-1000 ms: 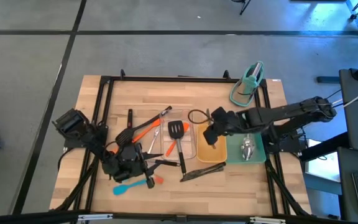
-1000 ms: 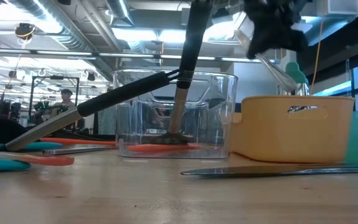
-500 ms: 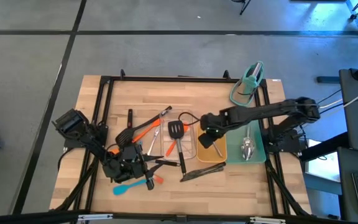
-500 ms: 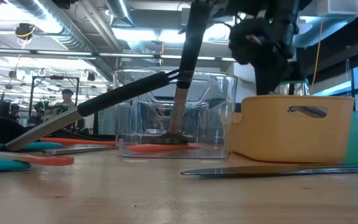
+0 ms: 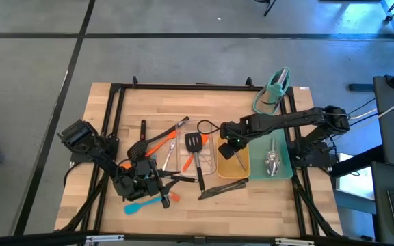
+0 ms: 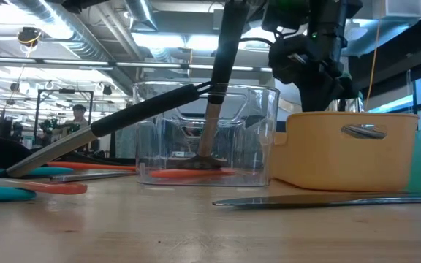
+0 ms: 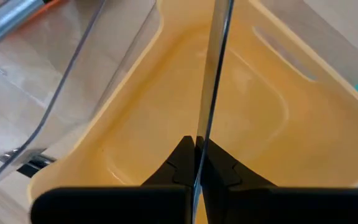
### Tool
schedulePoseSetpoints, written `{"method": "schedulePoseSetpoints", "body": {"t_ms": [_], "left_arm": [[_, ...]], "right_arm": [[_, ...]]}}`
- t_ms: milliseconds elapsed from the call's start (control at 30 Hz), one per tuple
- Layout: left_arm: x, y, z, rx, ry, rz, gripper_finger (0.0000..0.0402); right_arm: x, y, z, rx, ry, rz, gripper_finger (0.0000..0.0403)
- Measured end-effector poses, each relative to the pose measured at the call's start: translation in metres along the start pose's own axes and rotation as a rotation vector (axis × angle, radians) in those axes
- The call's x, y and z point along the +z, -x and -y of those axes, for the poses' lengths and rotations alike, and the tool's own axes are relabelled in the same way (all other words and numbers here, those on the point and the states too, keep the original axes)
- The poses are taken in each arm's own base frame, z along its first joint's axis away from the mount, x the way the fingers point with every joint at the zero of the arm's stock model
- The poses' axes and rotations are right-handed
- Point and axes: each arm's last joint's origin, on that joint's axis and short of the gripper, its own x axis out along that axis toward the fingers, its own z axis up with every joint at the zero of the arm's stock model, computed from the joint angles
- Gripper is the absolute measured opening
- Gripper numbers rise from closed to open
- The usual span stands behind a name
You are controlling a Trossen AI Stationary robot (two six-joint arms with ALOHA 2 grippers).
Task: Pick & Place Kitchen Items
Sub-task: Put the silver table knife into the yellow bin
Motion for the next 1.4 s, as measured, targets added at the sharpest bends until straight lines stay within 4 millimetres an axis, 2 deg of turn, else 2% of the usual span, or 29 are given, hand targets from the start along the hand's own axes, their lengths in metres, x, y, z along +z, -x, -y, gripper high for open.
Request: {"method": "schedulePoseSetpoints", "body": {"t_ms": [600,1400], "left_arm": [[-0.002,0.000,0.000,0.018,-0.005,-0.019,0.0097],[-0.003,0.000,0.000,0.019,-0.012,-0.023,0.0098]], "right_arm": [[0.004,-0.041,-0.004,-0.022,0.032,-0.173,0.0006],[0.012,-0.041,-0.005,0.014,0.039,-0.116,0.0006]]}}
